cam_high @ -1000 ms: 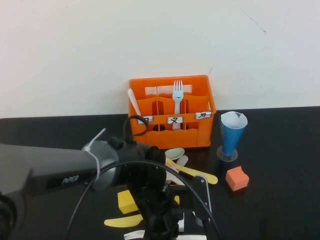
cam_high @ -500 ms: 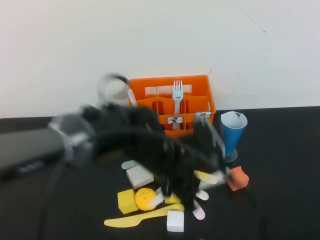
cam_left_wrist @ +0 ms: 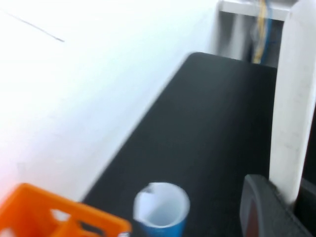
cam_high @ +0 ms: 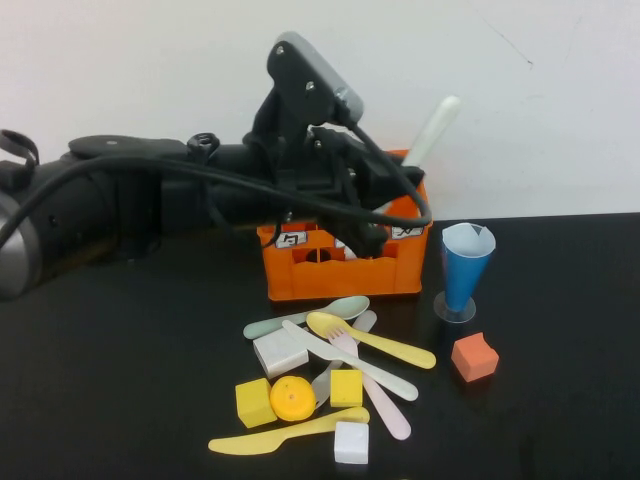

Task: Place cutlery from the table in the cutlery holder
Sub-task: Place the fork on the box

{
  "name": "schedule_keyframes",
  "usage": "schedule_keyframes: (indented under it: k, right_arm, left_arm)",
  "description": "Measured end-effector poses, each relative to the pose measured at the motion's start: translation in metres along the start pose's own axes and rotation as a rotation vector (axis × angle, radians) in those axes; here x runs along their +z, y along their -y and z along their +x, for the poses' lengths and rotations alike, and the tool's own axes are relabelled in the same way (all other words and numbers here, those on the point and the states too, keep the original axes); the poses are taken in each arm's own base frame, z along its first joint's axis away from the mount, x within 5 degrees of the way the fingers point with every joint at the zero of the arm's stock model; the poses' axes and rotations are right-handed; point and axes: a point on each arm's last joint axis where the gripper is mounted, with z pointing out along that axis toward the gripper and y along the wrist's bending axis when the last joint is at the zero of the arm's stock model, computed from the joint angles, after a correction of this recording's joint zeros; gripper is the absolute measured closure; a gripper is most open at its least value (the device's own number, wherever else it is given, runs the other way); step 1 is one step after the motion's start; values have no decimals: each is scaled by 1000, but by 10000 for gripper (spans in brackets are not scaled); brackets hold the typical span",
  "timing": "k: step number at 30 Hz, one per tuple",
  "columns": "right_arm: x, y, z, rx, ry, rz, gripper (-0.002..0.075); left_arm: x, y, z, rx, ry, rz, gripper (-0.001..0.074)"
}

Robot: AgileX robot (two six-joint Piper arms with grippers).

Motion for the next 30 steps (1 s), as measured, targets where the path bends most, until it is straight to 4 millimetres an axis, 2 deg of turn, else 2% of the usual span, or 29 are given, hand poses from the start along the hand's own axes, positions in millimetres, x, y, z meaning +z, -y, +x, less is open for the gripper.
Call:
schedule_keyframes:
  k: [6,9,14,21,30]
  right_arm:
    - [0,0,0,0,0,0,729]
    - [0,0,0,0,0,0,729]
    - [0,0,0,0,0,0,729]
    - [0,0,0,0,0,0,729]
    - [0,0,0,0,0,0,729]
  left_arm:
    - [2,-12,6,69,-6,-37,696]
    - [3,-24,6,67,-2,-61,696]
    - [8,-36,7,-22,5,-79,696]
    - [14,-36,13,-56,1,-40,696]
    - [14,-32,12,-56,16,8,696]
